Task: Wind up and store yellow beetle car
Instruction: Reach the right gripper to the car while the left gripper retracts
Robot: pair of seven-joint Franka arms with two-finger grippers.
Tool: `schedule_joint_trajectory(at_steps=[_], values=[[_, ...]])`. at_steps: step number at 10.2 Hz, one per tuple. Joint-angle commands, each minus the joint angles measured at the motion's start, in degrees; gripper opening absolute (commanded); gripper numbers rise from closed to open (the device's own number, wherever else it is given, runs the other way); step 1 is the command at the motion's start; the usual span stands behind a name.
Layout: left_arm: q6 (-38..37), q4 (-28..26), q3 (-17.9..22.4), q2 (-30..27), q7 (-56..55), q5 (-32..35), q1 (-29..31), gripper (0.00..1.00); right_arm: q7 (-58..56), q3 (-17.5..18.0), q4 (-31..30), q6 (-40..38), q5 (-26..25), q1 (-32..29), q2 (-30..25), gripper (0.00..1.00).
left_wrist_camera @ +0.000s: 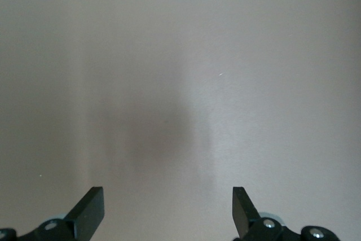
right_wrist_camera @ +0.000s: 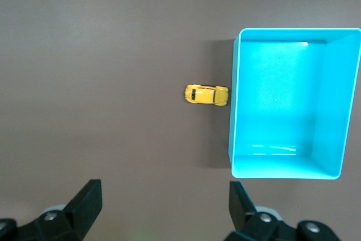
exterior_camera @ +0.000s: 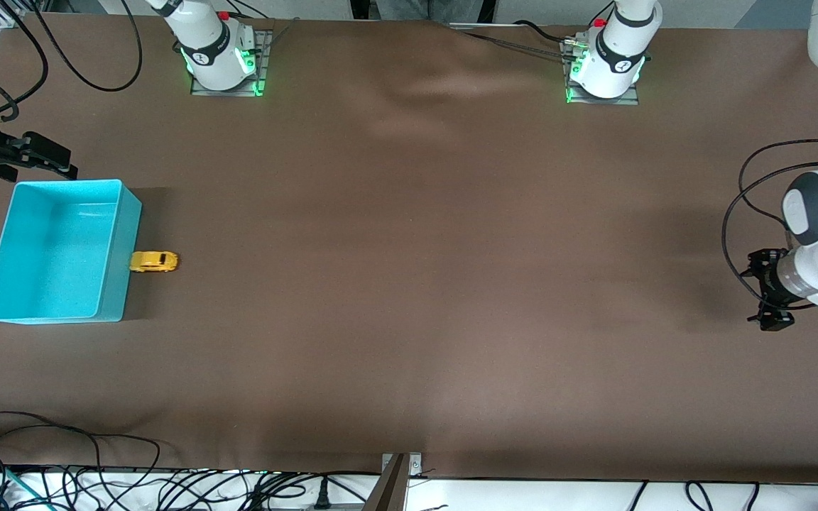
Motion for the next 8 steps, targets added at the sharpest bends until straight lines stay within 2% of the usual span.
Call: schedule_joint_trajectory(at_steps=[1,3,6,8], values=[[-4.58,4.92,-0.07,0.26,5.13,-1.52,-0.52,1.0,-1.15,0.06,0.63,-0.79,-0.06,-0.08,0.41,1.0],[-10.11,9.31,-0.42,0.18,11.61,-1.52,-0.61,1.0,-2.74,0.06,0.63,-0.7,0.03,-0.08,1.03,1.0],[-18.29,14.77,-2.53,-0.61,29.43,-3.1,-0.61,1.0,-2.13,0.23,0.71,0.09,0.21,0.1,2.25,1.0],[-24.0,16.71,-4.55,-3.15,39.81,-3.97,-0.35,1.0,-2.13,0.32,0.63,1.83,0.3,1.14,4.1,1.0]])
